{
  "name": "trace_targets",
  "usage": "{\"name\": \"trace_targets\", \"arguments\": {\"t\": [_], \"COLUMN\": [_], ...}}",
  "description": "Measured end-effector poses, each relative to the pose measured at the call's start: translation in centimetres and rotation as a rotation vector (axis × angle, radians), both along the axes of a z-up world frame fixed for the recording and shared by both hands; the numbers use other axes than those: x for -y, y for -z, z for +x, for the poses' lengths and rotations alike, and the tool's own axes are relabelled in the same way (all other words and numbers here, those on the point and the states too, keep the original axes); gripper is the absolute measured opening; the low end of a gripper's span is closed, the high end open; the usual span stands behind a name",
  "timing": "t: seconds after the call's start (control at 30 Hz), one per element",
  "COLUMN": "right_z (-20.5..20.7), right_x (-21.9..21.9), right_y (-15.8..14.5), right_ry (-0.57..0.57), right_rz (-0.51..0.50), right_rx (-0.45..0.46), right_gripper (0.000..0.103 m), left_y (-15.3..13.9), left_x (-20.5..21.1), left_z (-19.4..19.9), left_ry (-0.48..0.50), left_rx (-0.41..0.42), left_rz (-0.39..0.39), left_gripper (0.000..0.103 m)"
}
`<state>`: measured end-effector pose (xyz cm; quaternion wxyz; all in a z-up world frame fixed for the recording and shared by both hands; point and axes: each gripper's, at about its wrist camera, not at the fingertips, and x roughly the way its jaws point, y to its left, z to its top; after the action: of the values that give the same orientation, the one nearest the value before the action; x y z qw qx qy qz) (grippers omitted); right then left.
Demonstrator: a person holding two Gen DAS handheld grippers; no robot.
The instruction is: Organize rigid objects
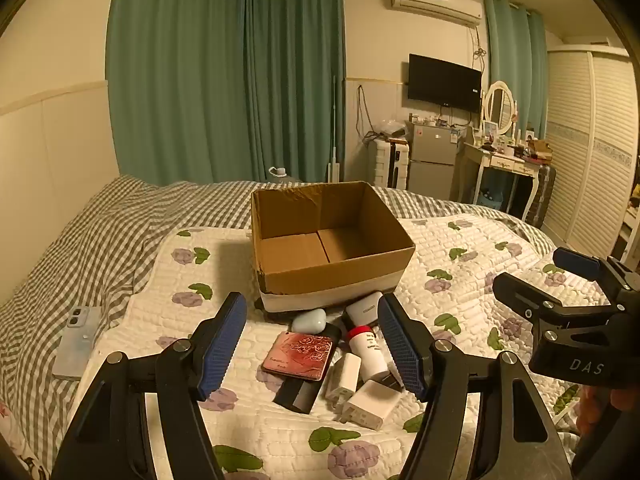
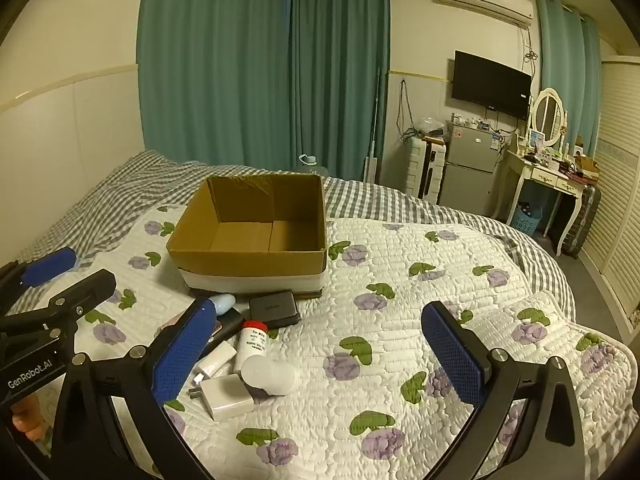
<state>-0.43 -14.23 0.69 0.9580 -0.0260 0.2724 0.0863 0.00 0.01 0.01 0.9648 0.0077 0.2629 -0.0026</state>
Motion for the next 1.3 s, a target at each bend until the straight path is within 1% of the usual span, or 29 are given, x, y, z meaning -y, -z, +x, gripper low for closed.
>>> {"name": "trace_targets", "arguments": {"t": [0.17,0.4,0.87,1.3], "right_z": [0.04,0.03,-0.28,-0.25], "right_x": [-0.13,-0.31,-0.43,-0.48], "right_y": [0.11,0.65,0.29,0.98], "right_ry": [-0.001,-0.004,-0.004,-0.004], "right_rz": [-0.001,-0.001,-0.004,-0.004], "right_rx": [-0.006,-0.004,-0.008,-0.011], "right_gripper": [0.103,0.103,0.103,0.103], "left_y": [-0.01,0.17,0.55,0.57], "left_x": [0.01,-0.21,-0.46,-0.45], "left_z": [-0.05,0.01,-0.02,0.00], "left_ry": [0.001,-0.003,-0.002,-0.002], "left_rx": [0.010,0.004,-0.001,-0.004], "left_rz": [-0.004,0.000,0.001,0.002], "left_gripper": [0.071,0.071,0.071,0.071]}}
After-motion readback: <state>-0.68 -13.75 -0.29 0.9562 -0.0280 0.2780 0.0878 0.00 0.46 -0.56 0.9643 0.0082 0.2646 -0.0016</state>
